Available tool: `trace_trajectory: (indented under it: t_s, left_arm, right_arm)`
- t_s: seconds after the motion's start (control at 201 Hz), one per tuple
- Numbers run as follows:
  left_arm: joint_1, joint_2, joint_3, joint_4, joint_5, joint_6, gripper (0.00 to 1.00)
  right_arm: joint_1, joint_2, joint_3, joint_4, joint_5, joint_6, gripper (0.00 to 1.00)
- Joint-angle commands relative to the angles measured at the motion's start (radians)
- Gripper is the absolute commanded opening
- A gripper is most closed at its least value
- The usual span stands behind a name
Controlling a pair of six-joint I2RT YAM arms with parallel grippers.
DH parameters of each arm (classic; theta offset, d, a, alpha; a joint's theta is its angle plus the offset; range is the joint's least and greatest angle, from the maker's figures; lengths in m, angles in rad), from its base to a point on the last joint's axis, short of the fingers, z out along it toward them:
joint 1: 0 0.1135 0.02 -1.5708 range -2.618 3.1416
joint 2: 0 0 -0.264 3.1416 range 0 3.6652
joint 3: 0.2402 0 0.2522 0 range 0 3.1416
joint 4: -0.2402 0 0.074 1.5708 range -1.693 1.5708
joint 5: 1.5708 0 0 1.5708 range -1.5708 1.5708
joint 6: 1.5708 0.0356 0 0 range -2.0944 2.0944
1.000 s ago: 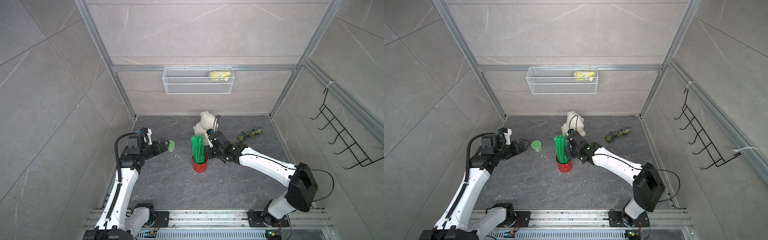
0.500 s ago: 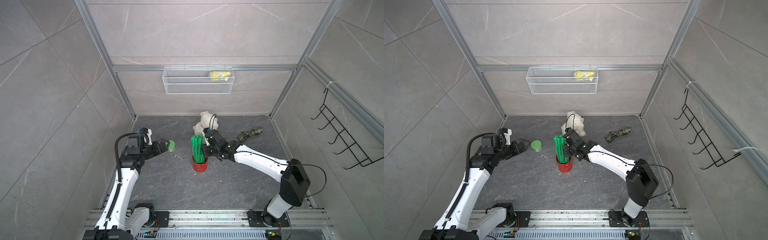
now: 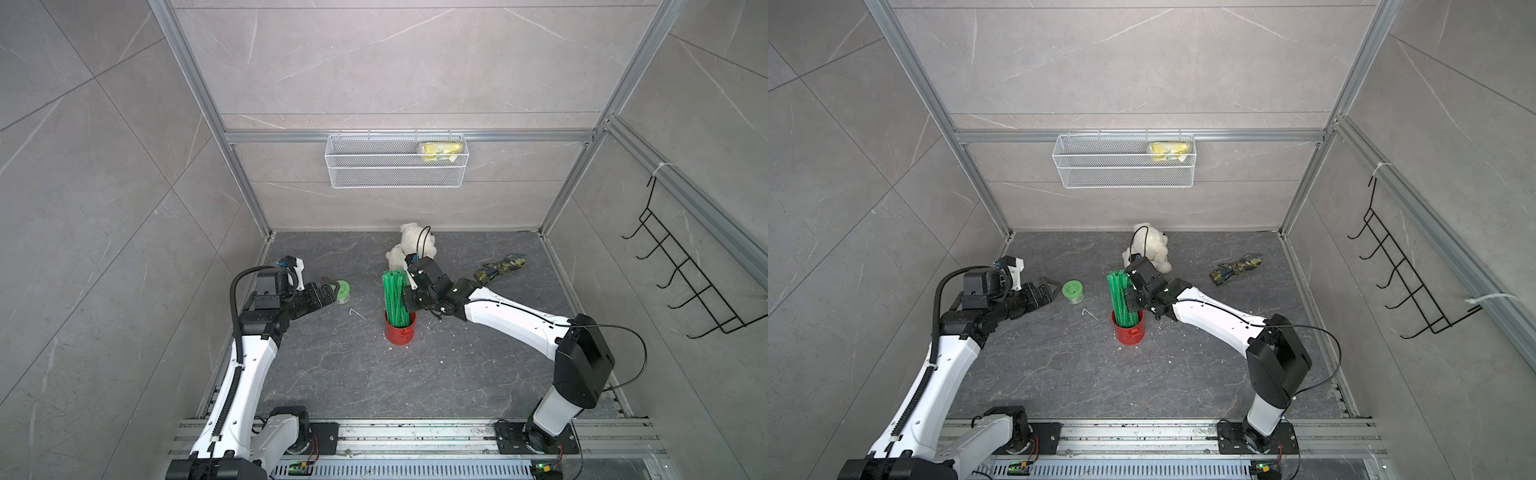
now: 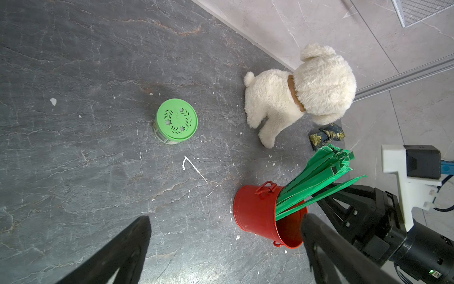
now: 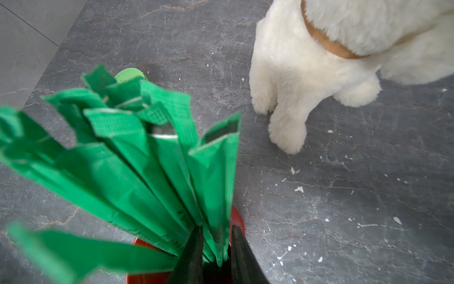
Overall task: Take the straws out of the storage container
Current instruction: Pick up the straw from the container.
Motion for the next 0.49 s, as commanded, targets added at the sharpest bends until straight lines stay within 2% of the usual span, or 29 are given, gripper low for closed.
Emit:
trace_trajectory:
  t_s: [0.0,0.488]
  left_arm:
    - [-0.001,0.0,0.017,-0.004,0.005,0.032,1.0]
    - [0.0,0.002,0.019,-0.007,0.004,0.033,1.0]
  right_arm:
    - [-0.003,0.017,0.023,0.001,-0.003,-0.01,0.22]
    - [-0.004,0.026,0.021,0.006,-0.01,-0.026,0.19]
